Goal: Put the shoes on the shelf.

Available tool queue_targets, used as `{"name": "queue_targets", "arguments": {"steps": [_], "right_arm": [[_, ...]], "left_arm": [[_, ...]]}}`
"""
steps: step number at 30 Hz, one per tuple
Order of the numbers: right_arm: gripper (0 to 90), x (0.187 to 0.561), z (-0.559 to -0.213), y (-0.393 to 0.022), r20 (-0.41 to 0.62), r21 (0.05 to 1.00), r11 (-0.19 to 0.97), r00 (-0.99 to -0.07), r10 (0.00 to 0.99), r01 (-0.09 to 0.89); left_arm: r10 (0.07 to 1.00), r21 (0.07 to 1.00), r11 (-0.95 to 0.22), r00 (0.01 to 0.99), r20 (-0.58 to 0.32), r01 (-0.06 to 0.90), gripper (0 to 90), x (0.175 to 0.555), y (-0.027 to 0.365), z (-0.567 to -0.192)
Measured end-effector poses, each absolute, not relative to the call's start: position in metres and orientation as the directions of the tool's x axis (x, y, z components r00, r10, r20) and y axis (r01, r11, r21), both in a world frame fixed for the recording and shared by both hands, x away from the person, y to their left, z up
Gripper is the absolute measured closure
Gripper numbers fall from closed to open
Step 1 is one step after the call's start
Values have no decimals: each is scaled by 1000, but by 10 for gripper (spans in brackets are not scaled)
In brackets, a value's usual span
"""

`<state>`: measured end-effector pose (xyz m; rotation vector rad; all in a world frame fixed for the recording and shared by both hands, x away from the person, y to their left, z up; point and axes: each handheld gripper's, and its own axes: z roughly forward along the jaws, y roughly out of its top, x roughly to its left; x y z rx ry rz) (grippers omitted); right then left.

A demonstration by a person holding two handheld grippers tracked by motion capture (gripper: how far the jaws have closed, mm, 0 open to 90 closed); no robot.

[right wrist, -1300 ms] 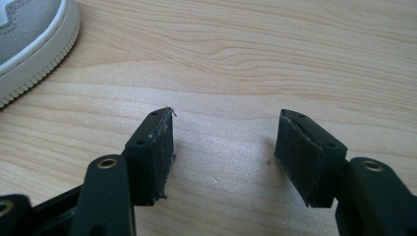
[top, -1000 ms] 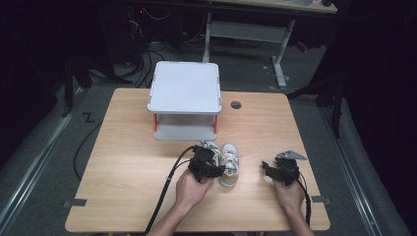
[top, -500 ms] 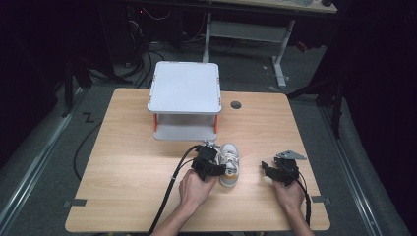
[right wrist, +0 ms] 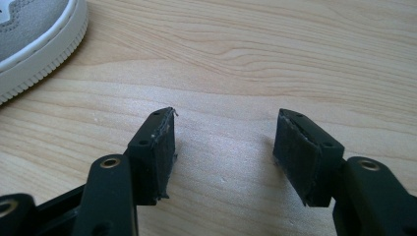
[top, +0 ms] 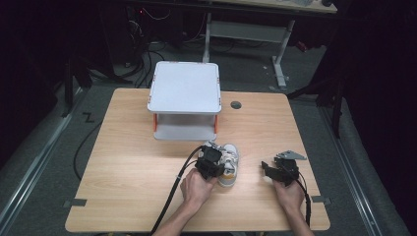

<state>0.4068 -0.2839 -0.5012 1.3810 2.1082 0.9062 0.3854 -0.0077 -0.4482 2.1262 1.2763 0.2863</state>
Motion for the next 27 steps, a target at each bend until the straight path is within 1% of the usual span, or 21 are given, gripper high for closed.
{"name": "queue_targets", "arguments": {"steps": [3,5,13,17,27], "right_arm": [[411,407,-501,-284,-21,735,280,-391,920,618],[410,407,-501,-284,-21,735,279,-391,920,618],[405,407,-501,-284,-22,735,280,-391,920,618],[404,407,-501,-284,-21,734,279,-391,920,619],[401,407,-501,-284,-20,735,278,-390,921,619]], "left_arm": [[849,640,-323,513,-130,697,790,382,-5,-450],[844,646,-340,524,-110,683,800,381,-7,-450],[829,654,-358,549,-105,666,812,382,-2,-449],[818,658,-355,562,-126,664,814,381,0,-447],[800,690,-345,584,-139,636,816,376,6,-441]]}}
